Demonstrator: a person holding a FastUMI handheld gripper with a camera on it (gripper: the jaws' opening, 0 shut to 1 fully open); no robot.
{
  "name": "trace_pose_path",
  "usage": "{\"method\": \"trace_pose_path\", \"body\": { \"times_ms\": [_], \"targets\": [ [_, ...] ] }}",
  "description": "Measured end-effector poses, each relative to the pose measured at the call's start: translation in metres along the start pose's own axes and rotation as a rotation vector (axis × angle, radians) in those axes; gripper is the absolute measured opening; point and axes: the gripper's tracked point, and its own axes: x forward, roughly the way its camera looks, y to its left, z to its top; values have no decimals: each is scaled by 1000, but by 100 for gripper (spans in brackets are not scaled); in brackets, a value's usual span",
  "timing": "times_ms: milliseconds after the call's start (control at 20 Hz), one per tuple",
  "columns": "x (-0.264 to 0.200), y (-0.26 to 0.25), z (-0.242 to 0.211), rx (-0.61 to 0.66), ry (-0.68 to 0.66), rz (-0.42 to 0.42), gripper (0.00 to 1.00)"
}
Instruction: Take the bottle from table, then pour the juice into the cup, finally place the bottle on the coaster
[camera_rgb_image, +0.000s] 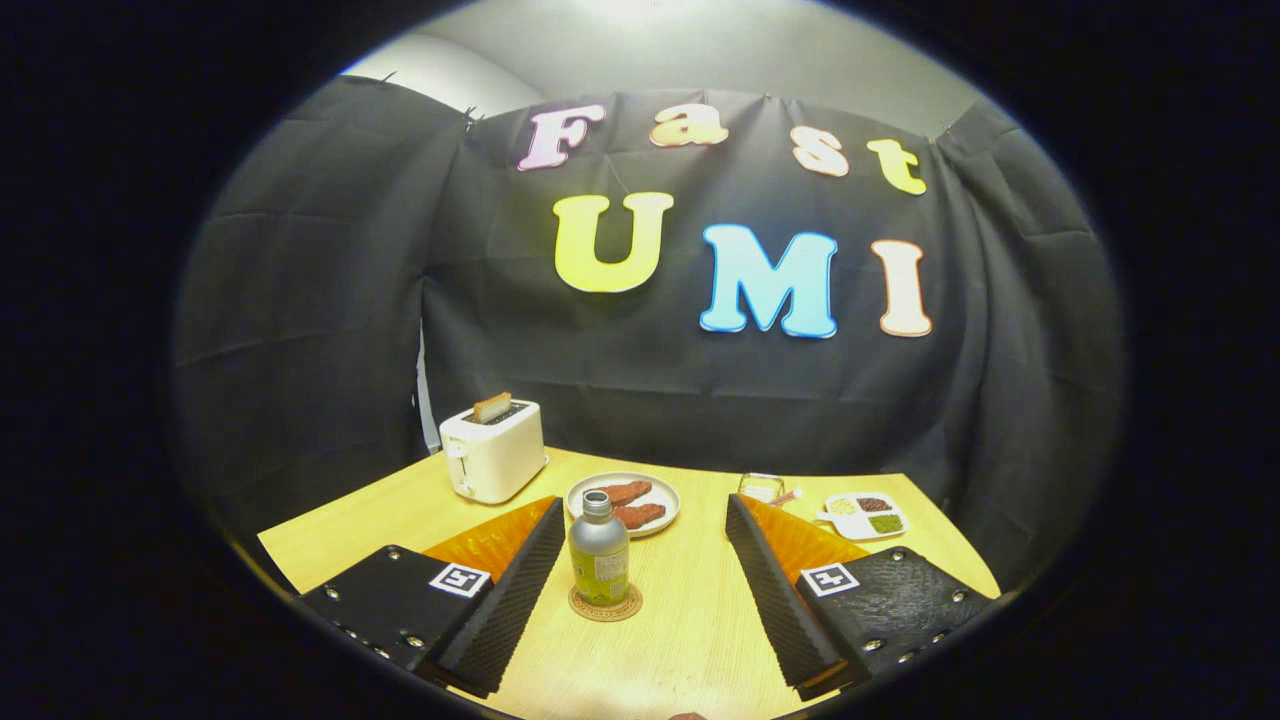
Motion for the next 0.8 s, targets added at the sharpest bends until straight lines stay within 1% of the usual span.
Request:
{"method": "trace_pose_path", "body": {
  "times_ms": [200,400,800],
  "targets": [
    [-18,2,15,11,-43,-35,98],
    [-30,7,25,39,-76,-43,98],
    [-47,2,39,29,-115,-83,97]
  ]
}}
